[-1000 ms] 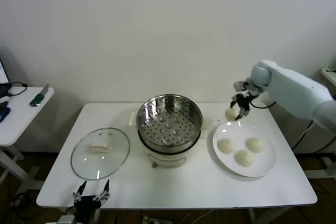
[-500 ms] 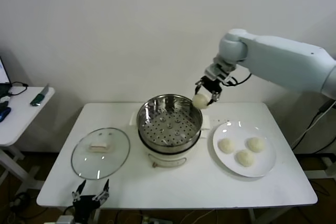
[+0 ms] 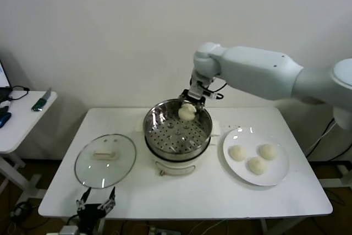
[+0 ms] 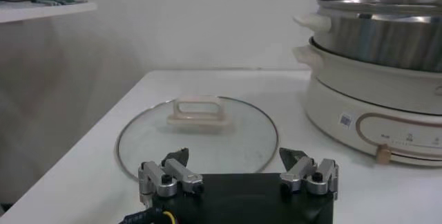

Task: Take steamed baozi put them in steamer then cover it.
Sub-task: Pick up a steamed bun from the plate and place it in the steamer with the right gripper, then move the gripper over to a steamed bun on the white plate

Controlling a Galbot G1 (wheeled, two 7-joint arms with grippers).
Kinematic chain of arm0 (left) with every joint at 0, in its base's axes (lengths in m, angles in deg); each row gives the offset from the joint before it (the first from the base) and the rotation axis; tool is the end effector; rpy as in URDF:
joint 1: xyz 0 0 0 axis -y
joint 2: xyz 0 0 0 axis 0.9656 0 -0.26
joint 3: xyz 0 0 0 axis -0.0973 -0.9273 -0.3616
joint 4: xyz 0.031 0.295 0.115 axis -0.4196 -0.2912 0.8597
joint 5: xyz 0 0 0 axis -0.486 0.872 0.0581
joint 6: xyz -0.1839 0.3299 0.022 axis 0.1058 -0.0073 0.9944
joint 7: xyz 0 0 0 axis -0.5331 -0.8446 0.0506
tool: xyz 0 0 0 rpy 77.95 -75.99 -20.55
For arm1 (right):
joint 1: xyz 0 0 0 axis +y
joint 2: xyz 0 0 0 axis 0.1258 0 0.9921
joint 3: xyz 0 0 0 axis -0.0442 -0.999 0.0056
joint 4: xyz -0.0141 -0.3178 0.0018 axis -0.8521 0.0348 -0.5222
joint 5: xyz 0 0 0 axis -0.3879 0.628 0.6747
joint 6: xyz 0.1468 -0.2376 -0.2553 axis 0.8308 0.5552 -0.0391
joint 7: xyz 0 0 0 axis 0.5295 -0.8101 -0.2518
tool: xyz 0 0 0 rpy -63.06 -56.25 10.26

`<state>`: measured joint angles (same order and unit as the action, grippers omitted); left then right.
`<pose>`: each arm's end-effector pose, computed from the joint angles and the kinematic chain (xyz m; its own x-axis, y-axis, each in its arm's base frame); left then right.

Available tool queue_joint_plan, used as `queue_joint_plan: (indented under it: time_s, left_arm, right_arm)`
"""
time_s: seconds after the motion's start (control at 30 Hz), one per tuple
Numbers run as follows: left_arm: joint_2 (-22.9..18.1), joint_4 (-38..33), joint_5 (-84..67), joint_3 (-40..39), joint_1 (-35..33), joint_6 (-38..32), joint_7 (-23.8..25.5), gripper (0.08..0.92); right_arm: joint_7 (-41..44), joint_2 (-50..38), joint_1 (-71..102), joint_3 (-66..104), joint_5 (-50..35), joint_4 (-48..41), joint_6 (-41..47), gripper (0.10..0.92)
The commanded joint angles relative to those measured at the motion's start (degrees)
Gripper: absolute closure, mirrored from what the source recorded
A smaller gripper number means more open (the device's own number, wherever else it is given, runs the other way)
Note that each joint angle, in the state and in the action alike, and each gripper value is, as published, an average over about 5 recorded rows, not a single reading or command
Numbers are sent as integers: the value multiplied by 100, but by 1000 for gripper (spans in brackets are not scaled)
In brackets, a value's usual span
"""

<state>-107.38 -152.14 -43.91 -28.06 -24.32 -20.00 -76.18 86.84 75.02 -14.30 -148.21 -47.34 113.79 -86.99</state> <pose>0.1610 0.0787 -0.3404 -0.9192 -0.0450 0.3913 -0.0467 0.9989 0.0051 0.5810 0.1469 -0.0395 -0.2247 -0.1794 0.9578 -0.3179 -0.9156 -0.2461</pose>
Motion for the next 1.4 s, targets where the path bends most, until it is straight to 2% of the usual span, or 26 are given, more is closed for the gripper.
queue_joint_plan:
  time_s: [0.03, 0.27, 0.6, 1.0, 1.27, 1.4]
  left_arm:
    - [-38, 11, 28, 0, -1, 6, 1, 177]
    - [-78, 45, 60, -14, 61, 37, 10, 177]
    - [-88, 71, 63, -27, 119, 46, 12, 177]
    - [-76, 60, 56, -60, 102, 36, 7, 177]
    - [-80, 19, 60, -87, 84, 55, 7, 177]
    - [-79, 2, 72, -86, 76, 68, 7, 177]
  right_arm:
    - [-352, 654, 979, 492, 1070, -1288, -732, 355]
    - [-481, 1027, 1311, 918, 1412, -2187, -1055, 355]
    - [-434, 1385, 1411, 998, 1391, -2857, -1247, 355]
    - [-145, 1479, 1296, 776, 1019, -2899, -1330, 348]
    - [-187, 1313, 1045, 679, 658, -2666, -1381, 214]
    - [-20, 982, 518, 293, -288, -2224, -1163, 204]
